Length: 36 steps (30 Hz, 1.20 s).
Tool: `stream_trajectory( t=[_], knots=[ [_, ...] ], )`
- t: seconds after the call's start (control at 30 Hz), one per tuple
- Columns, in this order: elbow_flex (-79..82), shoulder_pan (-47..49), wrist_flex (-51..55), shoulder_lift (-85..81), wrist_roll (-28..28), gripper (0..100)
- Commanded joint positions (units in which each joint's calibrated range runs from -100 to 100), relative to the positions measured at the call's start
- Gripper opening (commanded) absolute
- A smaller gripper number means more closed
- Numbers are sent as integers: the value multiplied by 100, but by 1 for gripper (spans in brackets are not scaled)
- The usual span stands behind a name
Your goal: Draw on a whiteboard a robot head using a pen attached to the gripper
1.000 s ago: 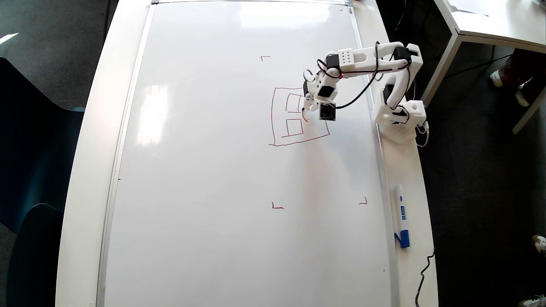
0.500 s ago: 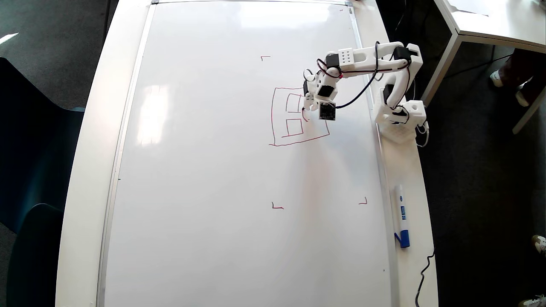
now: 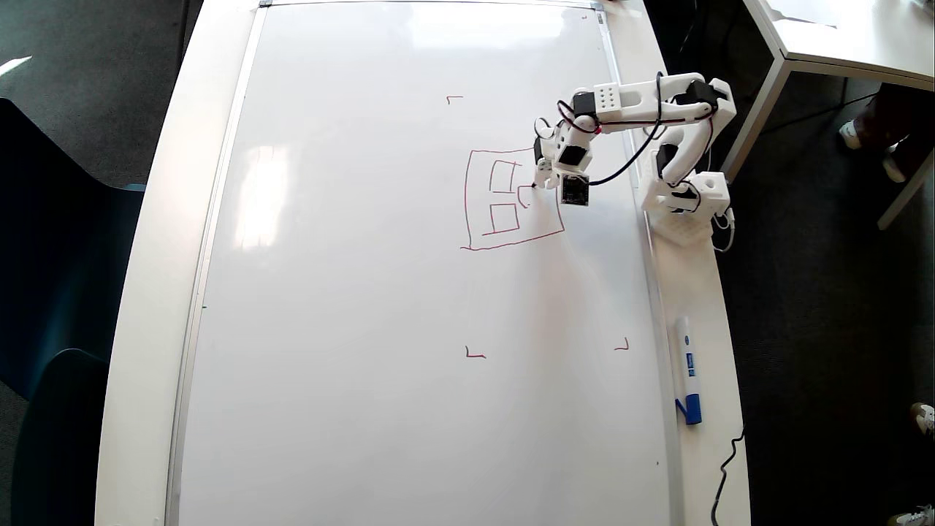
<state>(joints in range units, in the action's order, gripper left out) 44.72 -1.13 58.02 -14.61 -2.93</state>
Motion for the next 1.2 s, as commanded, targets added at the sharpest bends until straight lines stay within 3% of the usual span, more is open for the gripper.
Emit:
stream_trajectory(
  t=[0.0, 0.8, 1.17],
  knots=[
    [135, 14, 253, -279, -45, 1],
    [71, 551, 245, -245, 4, 1],
    [-609, 596, -60, 526, 4, 1]
  ],
)
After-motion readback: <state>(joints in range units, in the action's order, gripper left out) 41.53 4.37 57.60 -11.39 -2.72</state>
